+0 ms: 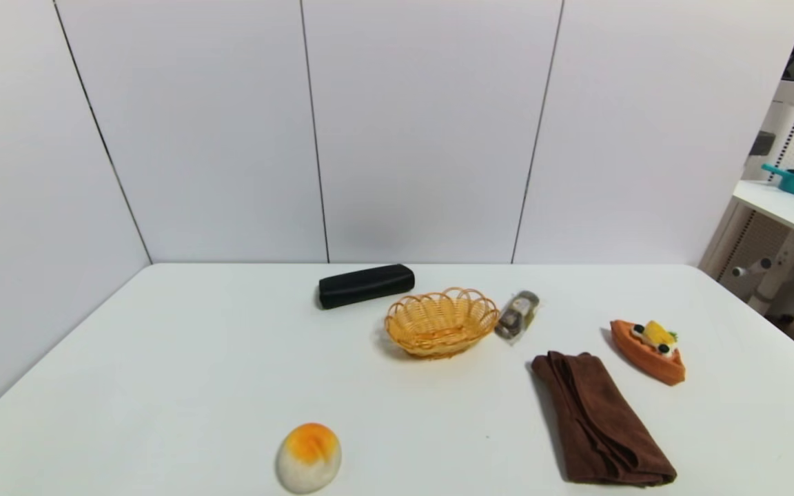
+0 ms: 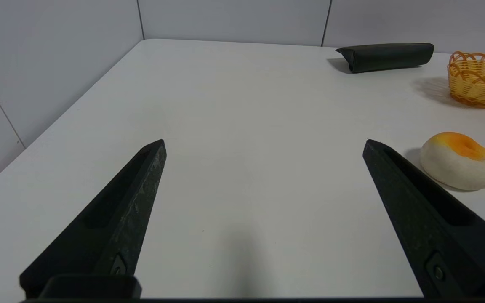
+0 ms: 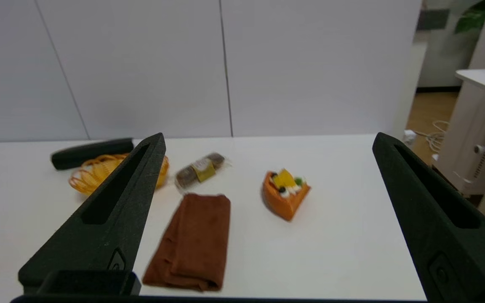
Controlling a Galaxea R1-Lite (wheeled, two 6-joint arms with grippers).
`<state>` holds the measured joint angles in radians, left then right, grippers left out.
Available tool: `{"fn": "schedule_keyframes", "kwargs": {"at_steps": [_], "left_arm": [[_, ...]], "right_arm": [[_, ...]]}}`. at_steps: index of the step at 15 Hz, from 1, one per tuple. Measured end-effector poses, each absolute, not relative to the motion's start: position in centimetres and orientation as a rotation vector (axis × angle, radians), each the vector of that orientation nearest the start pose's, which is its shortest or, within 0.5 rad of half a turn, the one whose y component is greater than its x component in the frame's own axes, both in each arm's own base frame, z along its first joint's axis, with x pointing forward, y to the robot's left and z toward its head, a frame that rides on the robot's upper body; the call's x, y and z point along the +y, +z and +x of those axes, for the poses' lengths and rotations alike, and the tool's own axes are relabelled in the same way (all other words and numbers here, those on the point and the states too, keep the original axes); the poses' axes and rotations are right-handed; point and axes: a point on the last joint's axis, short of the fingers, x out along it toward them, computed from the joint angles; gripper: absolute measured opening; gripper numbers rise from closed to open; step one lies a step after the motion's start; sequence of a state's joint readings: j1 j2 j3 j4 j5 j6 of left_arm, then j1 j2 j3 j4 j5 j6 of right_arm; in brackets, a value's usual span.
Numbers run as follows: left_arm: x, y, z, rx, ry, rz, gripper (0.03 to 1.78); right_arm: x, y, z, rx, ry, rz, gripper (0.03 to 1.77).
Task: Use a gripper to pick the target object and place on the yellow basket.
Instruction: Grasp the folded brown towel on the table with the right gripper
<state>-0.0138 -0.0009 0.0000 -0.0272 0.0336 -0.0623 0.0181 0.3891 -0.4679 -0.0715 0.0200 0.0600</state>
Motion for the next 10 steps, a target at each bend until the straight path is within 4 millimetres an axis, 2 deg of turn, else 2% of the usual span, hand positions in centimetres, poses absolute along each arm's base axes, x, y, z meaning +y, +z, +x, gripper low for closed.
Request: {"fn": "schedule_keyframes", "kwargs": {"at_steps": [5, 8, 10], "left_arm": [[0.1, 7.8, -2.3, -0.029, 0.019, -0.063, 1.69], [0.1, 7.8, -2.3, -0.028, 0.020, -0.063, 1.69], [0.1, 7.8, -2.3, -0.029, 0.019, -0.063, 1.69]], "right_arm": [[0.8, 29.8, 4.2, -0.156, 0.209, 0.067, 1.70], [2.5, 33.0, 7.8, -0.148, 0.349, 0.075, 1.70], [3.9, 34.5, 10.1, -0.134, 0.433, 0.082, 1.70]]}}
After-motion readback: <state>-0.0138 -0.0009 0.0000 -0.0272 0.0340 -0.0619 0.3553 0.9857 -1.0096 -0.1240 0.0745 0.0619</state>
